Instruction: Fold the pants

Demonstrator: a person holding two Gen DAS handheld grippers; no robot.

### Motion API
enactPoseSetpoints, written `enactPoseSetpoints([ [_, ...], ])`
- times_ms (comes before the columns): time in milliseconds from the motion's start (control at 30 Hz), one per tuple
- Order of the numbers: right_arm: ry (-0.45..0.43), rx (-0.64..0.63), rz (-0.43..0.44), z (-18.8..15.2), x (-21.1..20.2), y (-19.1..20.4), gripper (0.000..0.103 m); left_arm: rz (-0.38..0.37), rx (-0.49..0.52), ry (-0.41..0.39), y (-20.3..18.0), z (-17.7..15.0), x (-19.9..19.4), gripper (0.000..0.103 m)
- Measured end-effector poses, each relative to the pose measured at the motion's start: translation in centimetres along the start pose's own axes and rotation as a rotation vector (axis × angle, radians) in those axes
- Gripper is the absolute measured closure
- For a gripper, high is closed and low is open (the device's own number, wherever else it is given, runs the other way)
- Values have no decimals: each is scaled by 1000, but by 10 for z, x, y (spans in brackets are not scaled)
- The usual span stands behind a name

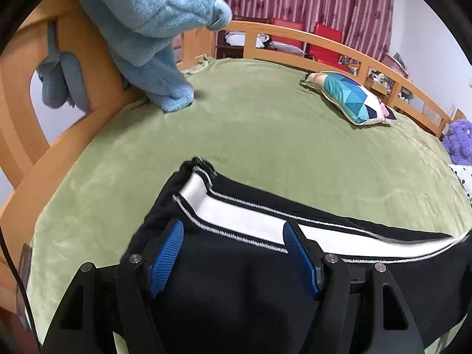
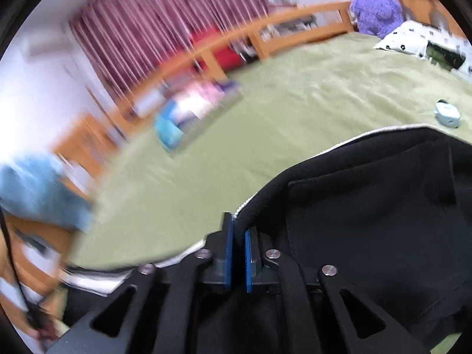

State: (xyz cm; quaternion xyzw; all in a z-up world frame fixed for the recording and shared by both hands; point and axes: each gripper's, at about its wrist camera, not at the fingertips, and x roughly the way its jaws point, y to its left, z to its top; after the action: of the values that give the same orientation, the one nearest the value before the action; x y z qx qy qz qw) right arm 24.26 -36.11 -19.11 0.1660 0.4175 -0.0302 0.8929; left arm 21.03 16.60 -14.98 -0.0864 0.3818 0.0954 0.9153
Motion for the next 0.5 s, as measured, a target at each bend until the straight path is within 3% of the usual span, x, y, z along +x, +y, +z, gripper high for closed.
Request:
enactPoseSetpoints([
  [33,88,-36,-25,-6,16,3,52,3,-4,12,1,-1,2,35],
  [67,170,-63,-30,-14,28,5,52,9,-5,28,1,-3,5,35],
  [133,192,-85,-2,-26,23,6,52,2,-4,50,1,-7,6,35],
  [233,127,-72,31,-38,-15,0,52,-5,20,53,-3,-13,-1,35],
  [300,35,-25,17,-50,-54,-19,52,-20,27,52,-8,-18,-8,35],
  [367,-55,38,-25,-60,-92,-51,51,-47,40,60,-17,-22,-13,35],
  [500,-143,247,-146,-83,-142,-131,39,-71,57,47,-35,-28,-25,35],
])
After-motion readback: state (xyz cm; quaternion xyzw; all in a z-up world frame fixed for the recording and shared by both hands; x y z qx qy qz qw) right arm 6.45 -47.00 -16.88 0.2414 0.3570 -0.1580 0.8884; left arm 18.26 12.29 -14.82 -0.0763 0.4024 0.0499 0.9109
